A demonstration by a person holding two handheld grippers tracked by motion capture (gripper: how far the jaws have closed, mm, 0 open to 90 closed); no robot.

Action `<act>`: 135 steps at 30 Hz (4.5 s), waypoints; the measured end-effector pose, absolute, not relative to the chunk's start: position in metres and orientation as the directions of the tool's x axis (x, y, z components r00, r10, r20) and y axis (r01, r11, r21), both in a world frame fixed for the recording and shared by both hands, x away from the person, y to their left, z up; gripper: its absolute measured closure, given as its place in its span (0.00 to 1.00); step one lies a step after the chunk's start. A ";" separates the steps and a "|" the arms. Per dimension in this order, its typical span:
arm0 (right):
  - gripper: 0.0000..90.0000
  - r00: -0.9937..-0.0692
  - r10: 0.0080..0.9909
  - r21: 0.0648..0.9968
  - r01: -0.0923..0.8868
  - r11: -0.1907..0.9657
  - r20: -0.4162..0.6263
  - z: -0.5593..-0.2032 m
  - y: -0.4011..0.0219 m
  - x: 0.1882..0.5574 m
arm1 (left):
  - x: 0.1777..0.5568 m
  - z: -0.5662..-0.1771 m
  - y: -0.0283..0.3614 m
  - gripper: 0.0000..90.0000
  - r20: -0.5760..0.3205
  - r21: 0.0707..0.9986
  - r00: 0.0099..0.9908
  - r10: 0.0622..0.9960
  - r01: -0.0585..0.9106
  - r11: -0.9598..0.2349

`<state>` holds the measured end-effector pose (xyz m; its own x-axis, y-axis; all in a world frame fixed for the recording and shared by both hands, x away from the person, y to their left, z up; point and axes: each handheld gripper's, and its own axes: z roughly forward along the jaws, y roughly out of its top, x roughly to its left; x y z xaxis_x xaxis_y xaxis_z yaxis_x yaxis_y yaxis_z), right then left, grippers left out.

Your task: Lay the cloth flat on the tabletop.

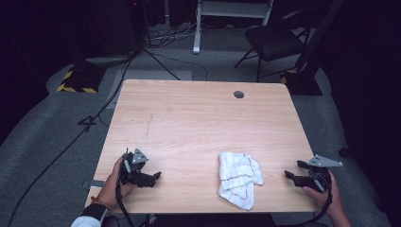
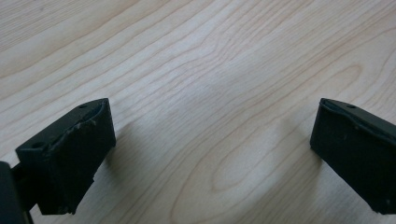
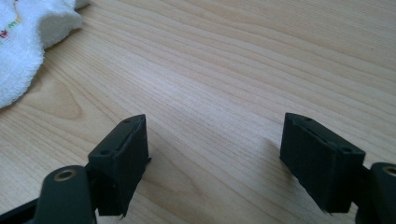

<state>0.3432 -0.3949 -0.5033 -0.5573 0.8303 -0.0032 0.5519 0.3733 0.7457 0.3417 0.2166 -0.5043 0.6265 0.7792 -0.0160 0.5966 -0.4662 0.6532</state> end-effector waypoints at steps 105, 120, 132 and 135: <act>0.24 -0.628 0.778 0.726 0.530 0.438 -0.011 -0.501 -0.334 0.405 | 0.377 -0.459 -0.022 0.35 0.035 0.694 0.935 0.353 0.232 -0.682; 0.26 -0.622 0.783 0.745 0.518 0.421 -0.010 -0.503 -0.333 0.403 | 0.392 -0.477 -0.044 0.71 0.086 0.628 0.935 0.343 0.216 -0.747; 0.26 -0.619 0.785 0.742 0.520 0.422 -0.012 -0.503 -0.332 0.402 | 0.391 -0.451 -0.018 0.94 0.138 0.690 0.926 0.350 0.164 -0.705; 0.26 -0.617 0.787 0.742 0.521 0.421 -0.012 -0.503 -0.332 0.402 | 0.391 -0.444 -0.009 0.94 0.144 0.707 0.917 0.373 0.169 -0.687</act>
<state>0.4025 -0.3321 -0.5030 -0.6174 0.7865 -0.0125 0.5212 0.4210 0.7424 0.3910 -0.0092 -0.4441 0.9166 0.3730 0.1440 0.1686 -0.6872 0.7067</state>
